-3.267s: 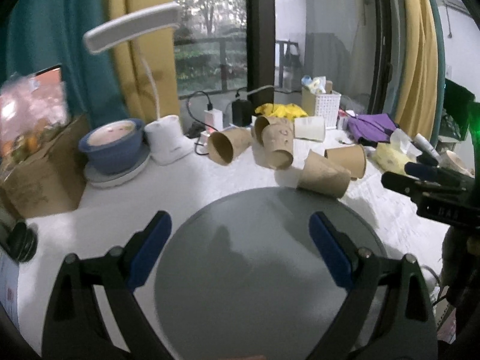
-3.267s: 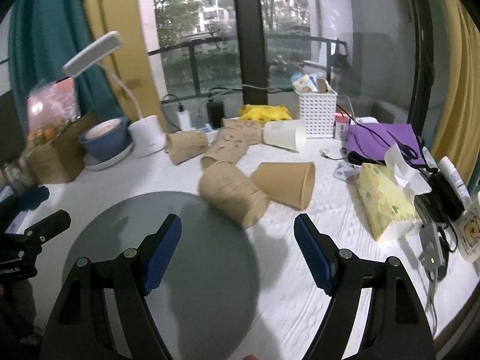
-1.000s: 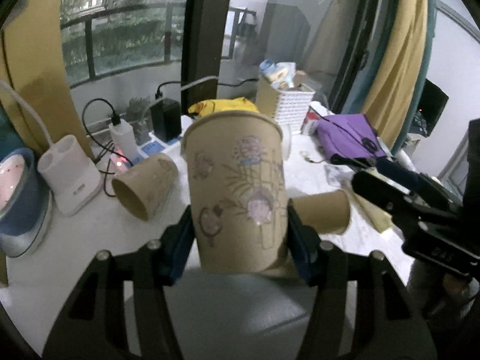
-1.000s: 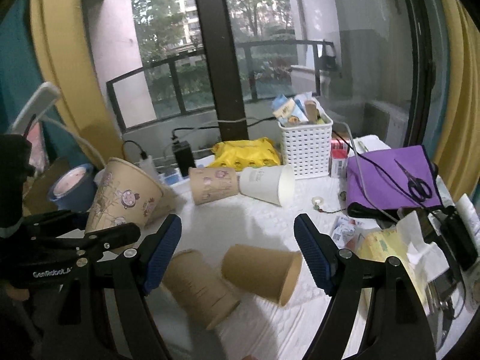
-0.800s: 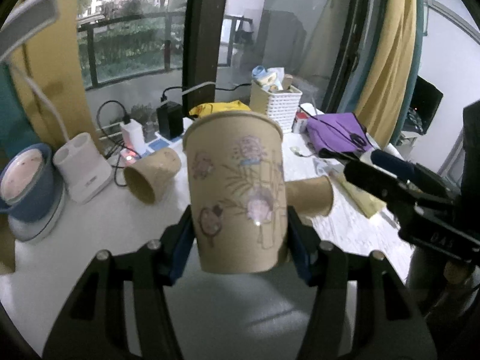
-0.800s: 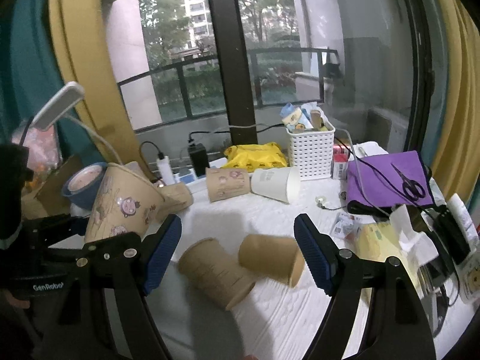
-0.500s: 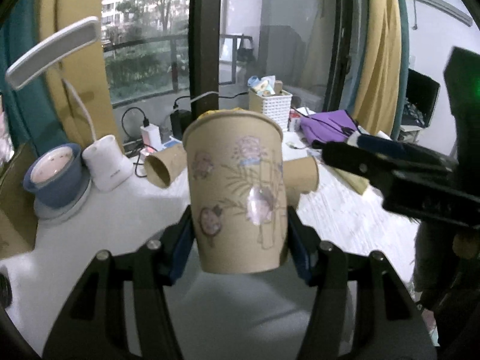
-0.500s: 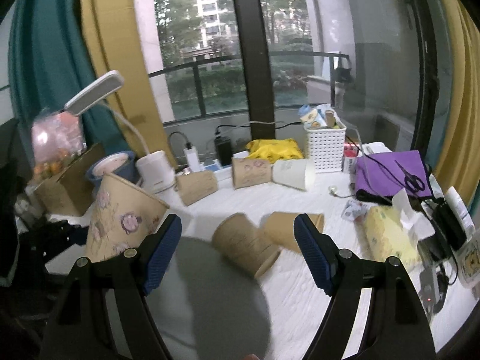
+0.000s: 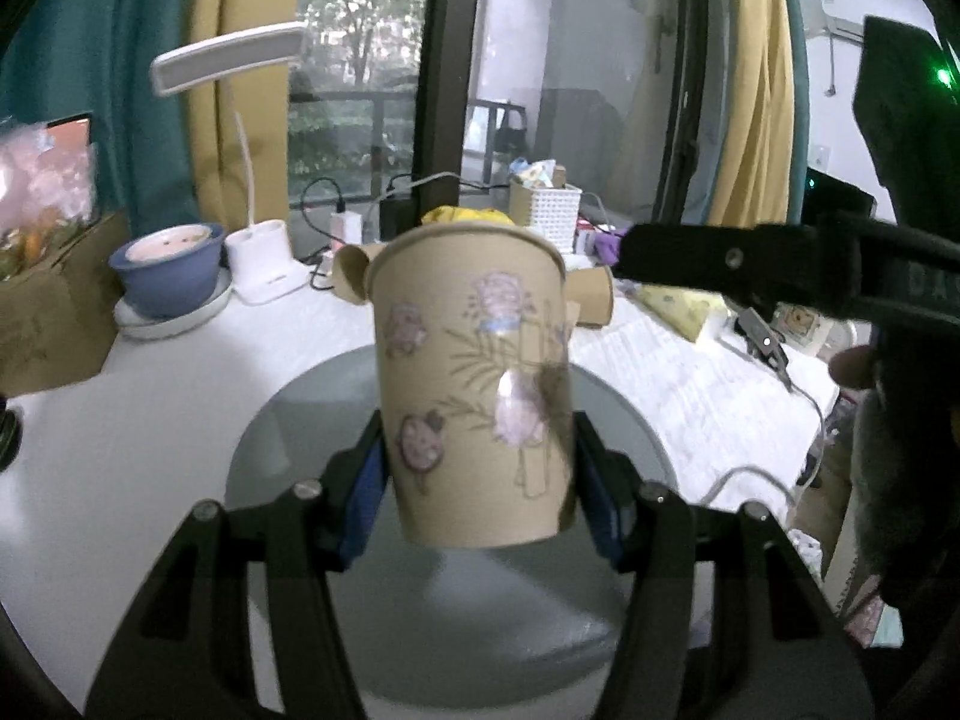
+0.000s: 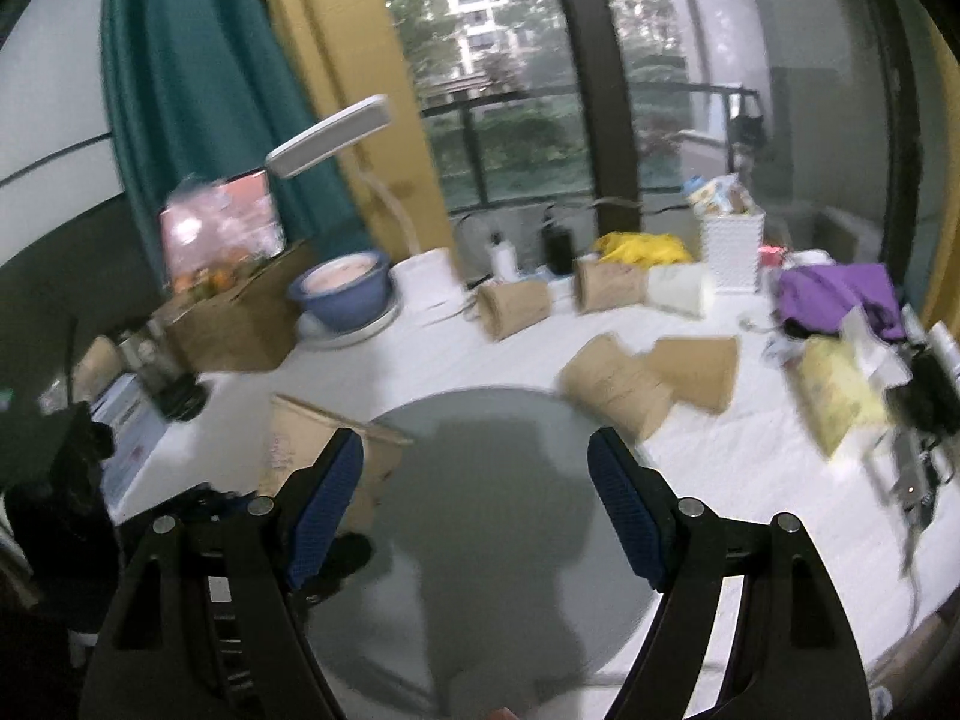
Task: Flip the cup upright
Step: 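Carry the cup over the grey mat with the left tool while the right tool approaches it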
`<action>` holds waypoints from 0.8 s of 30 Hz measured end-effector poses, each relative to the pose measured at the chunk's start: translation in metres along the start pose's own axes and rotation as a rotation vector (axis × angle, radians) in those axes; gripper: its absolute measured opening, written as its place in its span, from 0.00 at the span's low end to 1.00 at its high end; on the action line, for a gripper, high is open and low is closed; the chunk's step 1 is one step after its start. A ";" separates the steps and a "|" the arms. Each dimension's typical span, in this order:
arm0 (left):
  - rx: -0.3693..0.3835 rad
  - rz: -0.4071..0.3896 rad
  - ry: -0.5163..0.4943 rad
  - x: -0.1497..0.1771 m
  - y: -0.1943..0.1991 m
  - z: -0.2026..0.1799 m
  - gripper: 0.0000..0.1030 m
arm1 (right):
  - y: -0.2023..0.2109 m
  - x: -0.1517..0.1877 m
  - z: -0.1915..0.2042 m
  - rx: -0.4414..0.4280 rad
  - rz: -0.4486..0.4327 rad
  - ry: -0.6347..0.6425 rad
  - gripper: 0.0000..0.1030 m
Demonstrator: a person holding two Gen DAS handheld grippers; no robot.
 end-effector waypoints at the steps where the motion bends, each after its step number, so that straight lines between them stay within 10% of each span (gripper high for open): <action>1: 0.002 -0.009 0.005 0.003 0.002 0.000 0.57 | -0.001 0.007 0.004 -0.012 0.014 0.001 0.78; 24: 0.152 -0.225 -0.059 0.013 0.049 -0.035 0.57 | 0.000 0.050 0.054 -0.249 0.172 -0.072 0.78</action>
Point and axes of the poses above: each gripper's, at about its wrist camera, not at the fingertips, and y roughly against the way its jaws point, z to its left, x to its underside, the point moved 9 cm from there along -y, roughly the way its jaws point, and after that the axes turned 14 degrees about -y, right-handed, at the moved point
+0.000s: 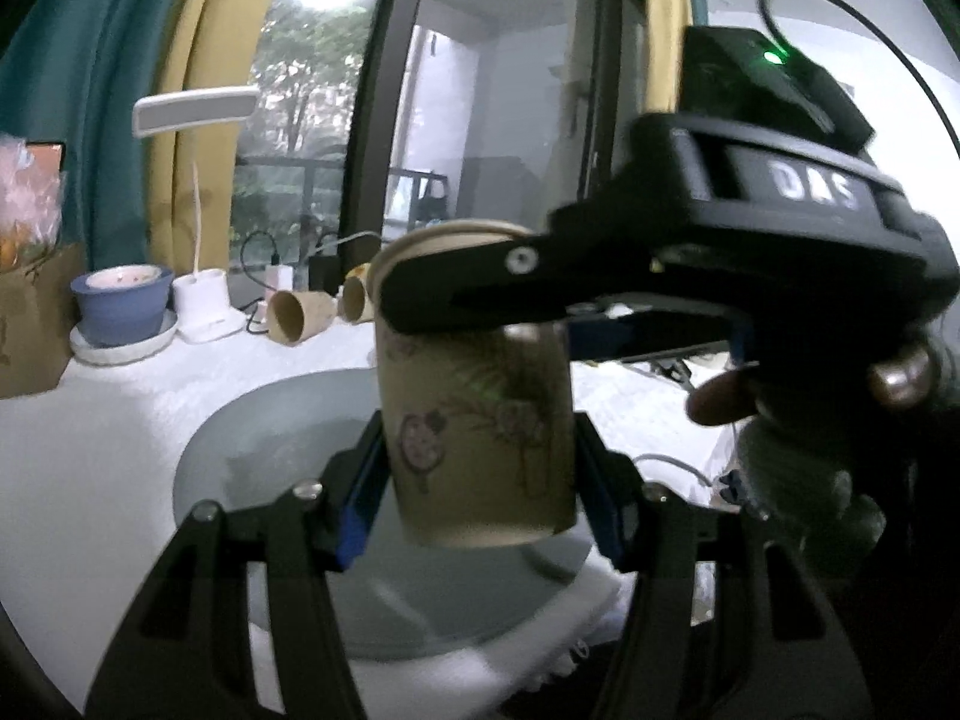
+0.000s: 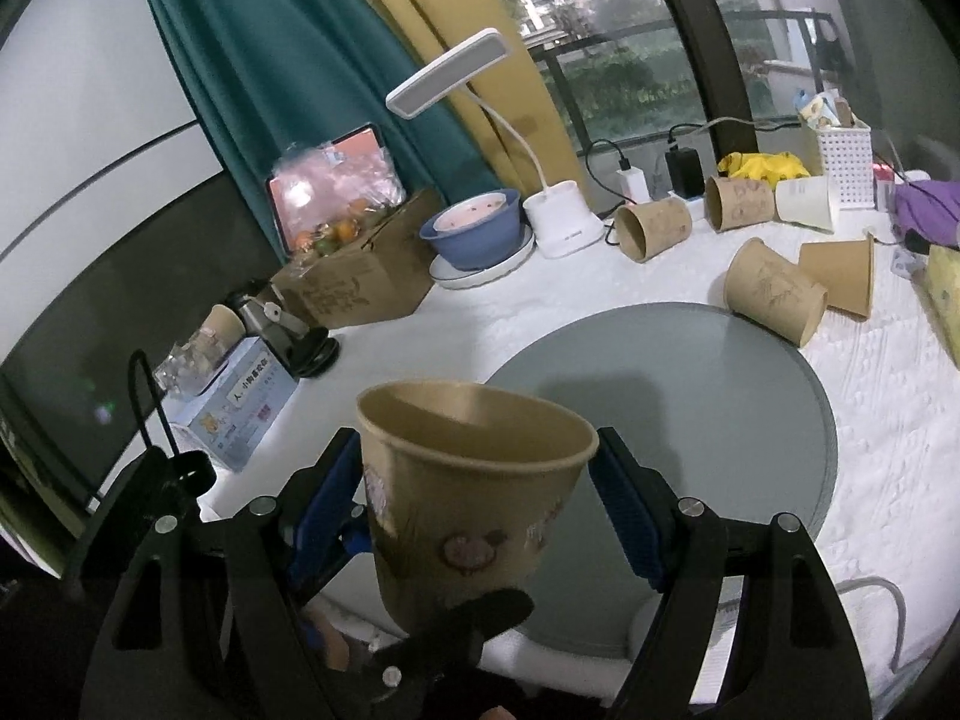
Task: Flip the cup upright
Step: 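Carry the cup over the grey mat with the left tool while the right tool approaches it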
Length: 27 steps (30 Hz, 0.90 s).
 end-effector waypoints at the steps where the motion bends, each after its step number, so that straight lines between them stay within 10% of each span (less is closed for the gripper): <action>1: 0.002 -0.001 -0.005 0.000 0.000 -0.001 0.57 | -0.001 0.000 -0.001 0.002 0.006 -0.002 0.78; 27: 0.029 0.161 0.038 0.033 -0.008 0.005 0.75 | -0.021 -0.011 -0.016 0.027 -0.002 0.006 0.69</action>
Point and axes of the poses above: each gripper's, at about its wrist camera, not at the fingertips, and y roughly against the way its jaws point, z to its left, x to its underside, the point moved 9 cm from there along -y, roughly the way its jaws point, and after that the axes turned 14 degrees about -y, right-handed, at the moved point
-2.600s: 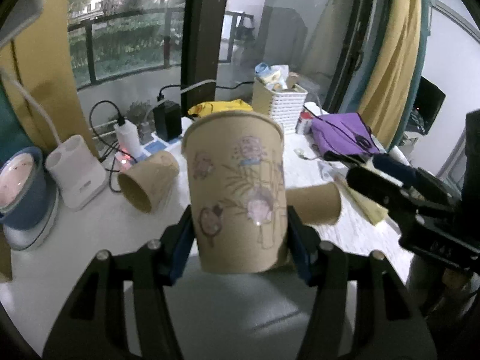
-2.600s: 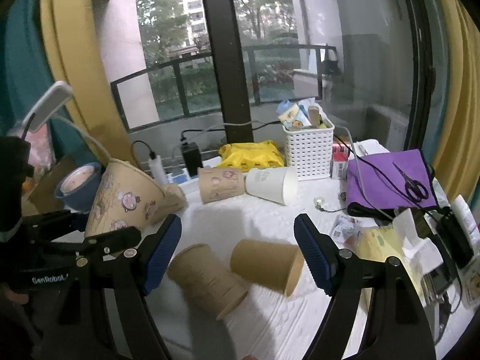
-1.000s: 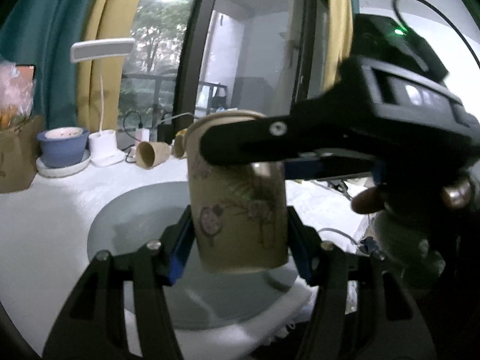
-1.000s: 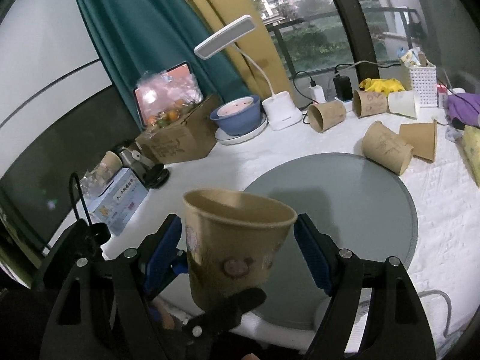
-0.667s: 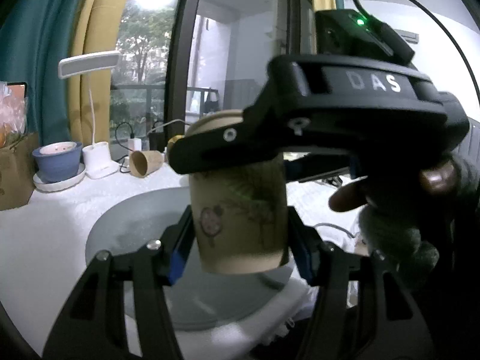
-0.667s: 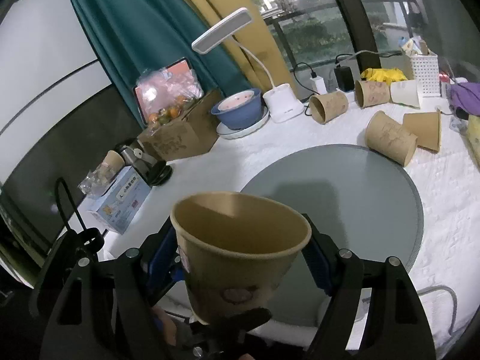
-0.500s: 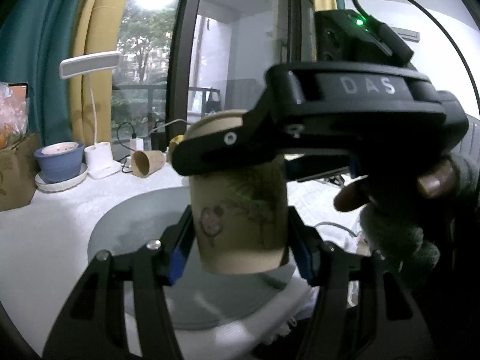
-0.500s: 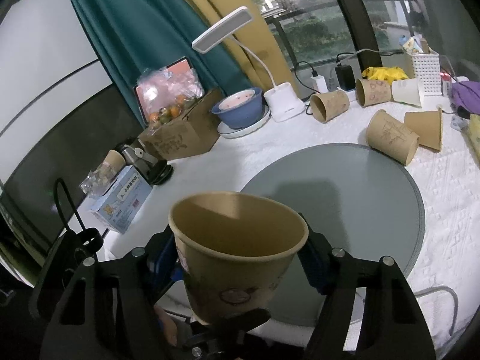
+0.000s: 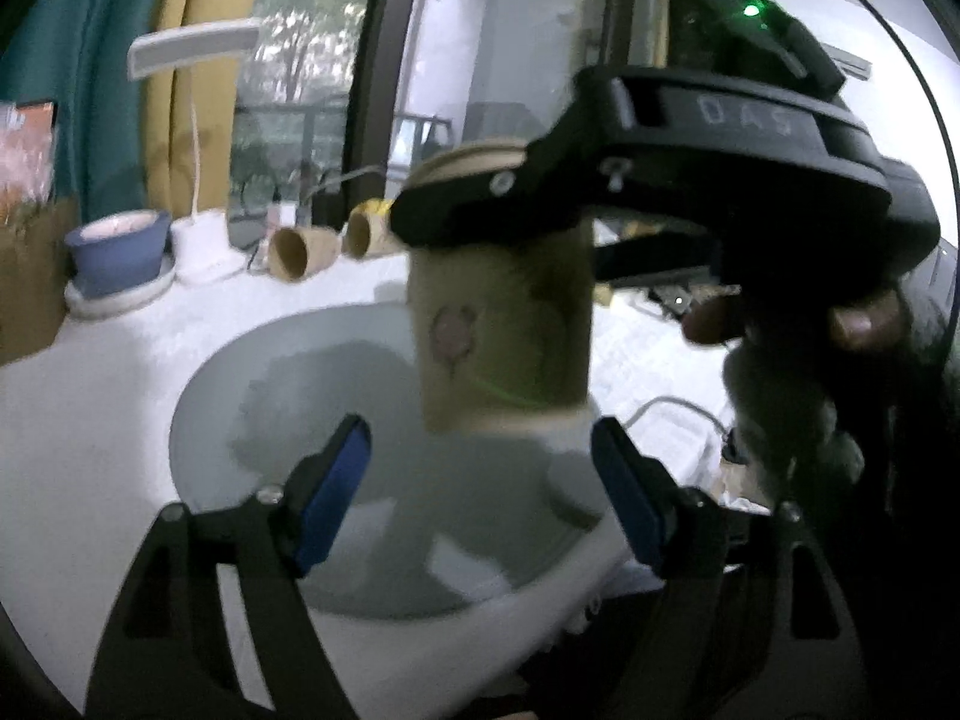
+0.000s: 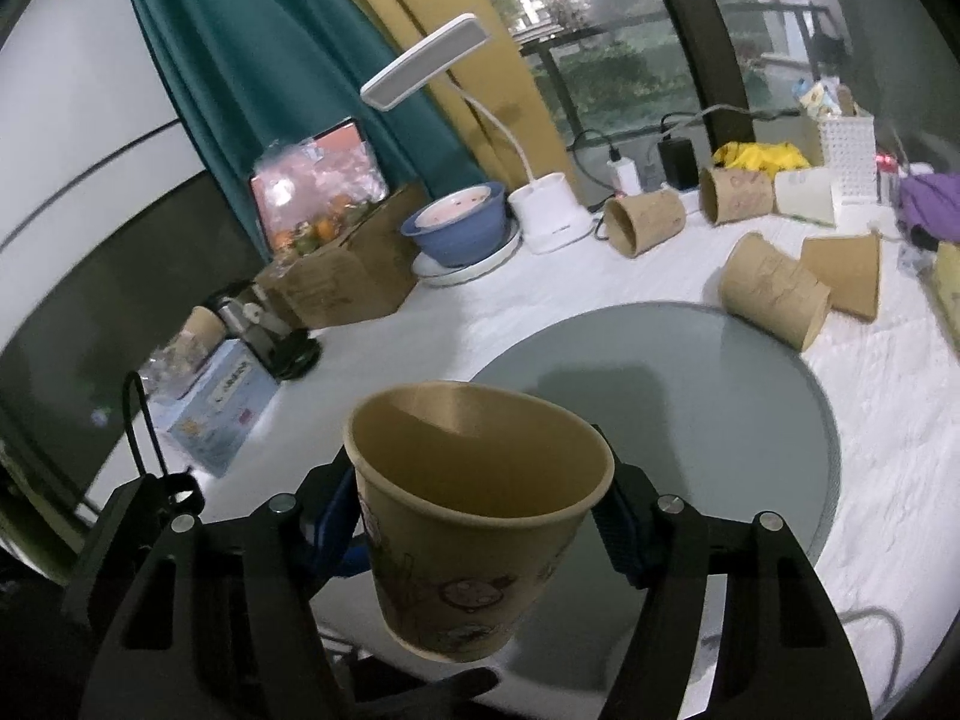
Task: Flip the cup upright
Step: 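Carry the cup over the grey mat with the left tool while the right tool approaches it, then grasp the cup with the right tool while the left tool releases it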
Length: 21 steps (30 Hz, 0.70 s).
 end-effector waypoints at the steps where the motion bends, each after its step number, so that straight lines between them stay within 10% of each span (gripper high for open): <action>1: -0.005 0.012 0.010 0.003 0.000 0.003 0.75 | -0.003 -0.002 -0.002 0.012 -0.008 0.008 0.69; 21: -0.248 0.129 0.360 0.038 0.013 0.145 0.75 | -0.103 -0.028 -0.013 0.210 -0.027 0.235 0.69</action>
Point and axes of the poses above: each gripper's, at about its wrist camera, not at the fingertips, and y roughly against the way its jaws point, z to its left, x to its underside, the point moved 9 cm from there along -y, roughly the way its jaws point, and after that the axes turned 14 degrees about -y, right-handed, at the moved point
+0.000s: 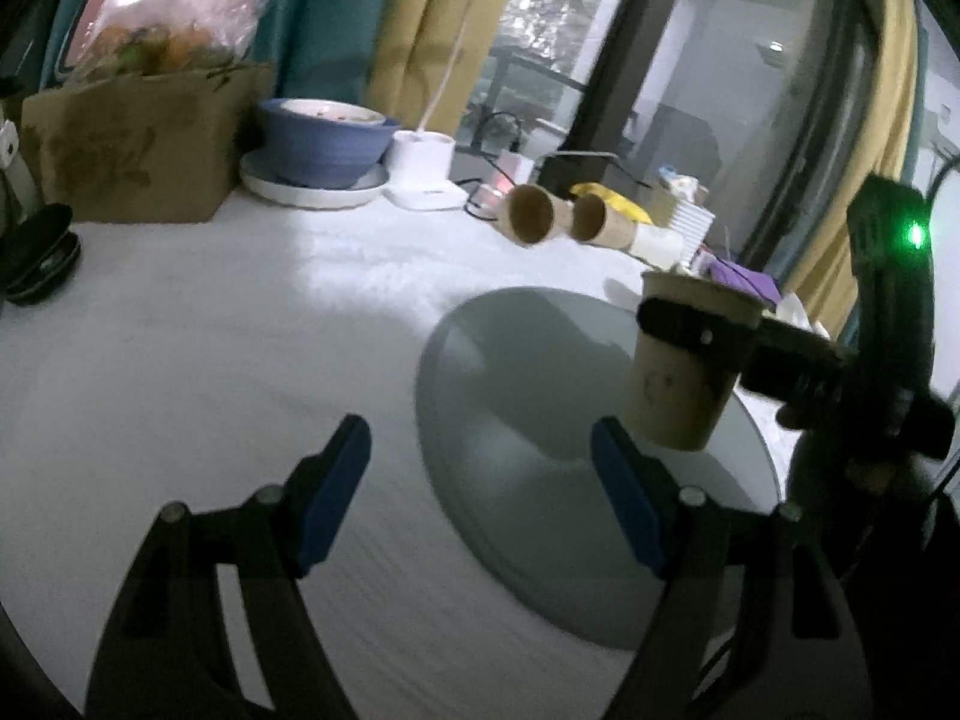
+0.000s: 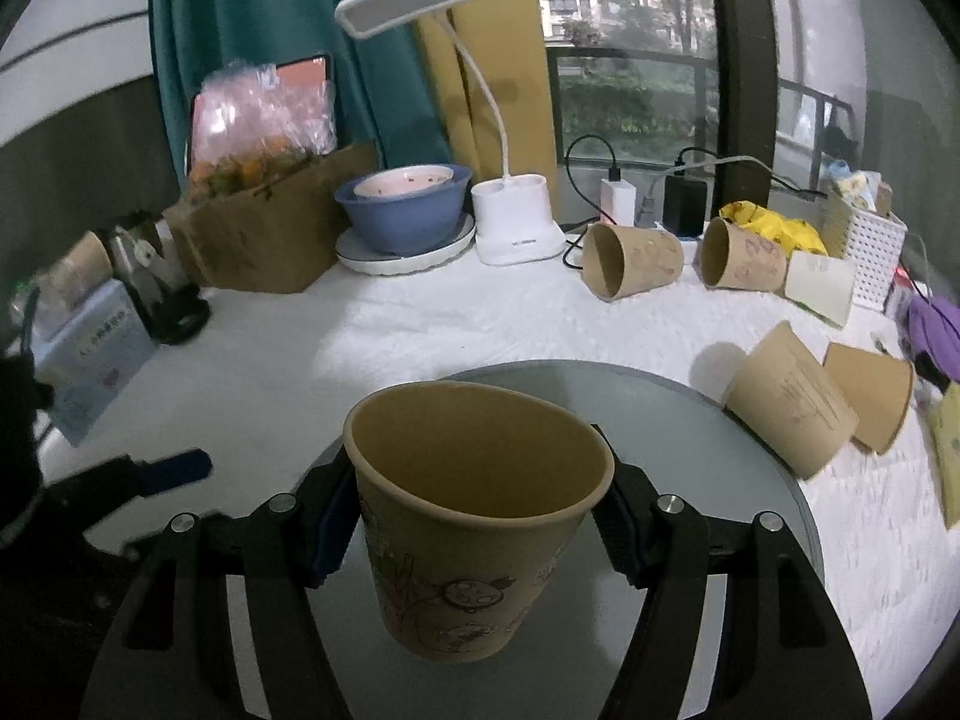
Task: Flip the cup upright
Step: 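Grasp the cup with the right tool while the left tool releases it, then lower the cup upright onto the grey mat and open the right tool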
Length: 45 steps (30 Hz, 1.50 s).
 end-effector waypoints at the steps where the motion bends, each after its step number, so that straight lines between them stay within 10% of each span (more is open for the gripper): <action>1: -0.006 -0.002 0.002 -0.002 -0.001 0.003 0.75 | -0.003 -0.001 0.001 0.004 0.000 0.005 0.69; 17: -0.032 0.099 0.085 -0.001 -0.025 0.025 0.75 | -0.034 -0.003 0.006 0.094 -0.015 0.117 0.69; 45: -0.062 0.053 0.072 0.001 0.000 0.002 0.75 | 0.015 0.024 -0.002 0.110 -0.027 0.056 0.79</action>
Point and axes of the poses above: each gripper's, at about its wrist camera, not at the fingertips, and y roughly against the way its jaws point, z to its left, x to its underside, the point moved 9 cm from there along -y, roughly the way its jaws point, and after that the axes turned 14 degrees about -y, right-handed, at the moved point
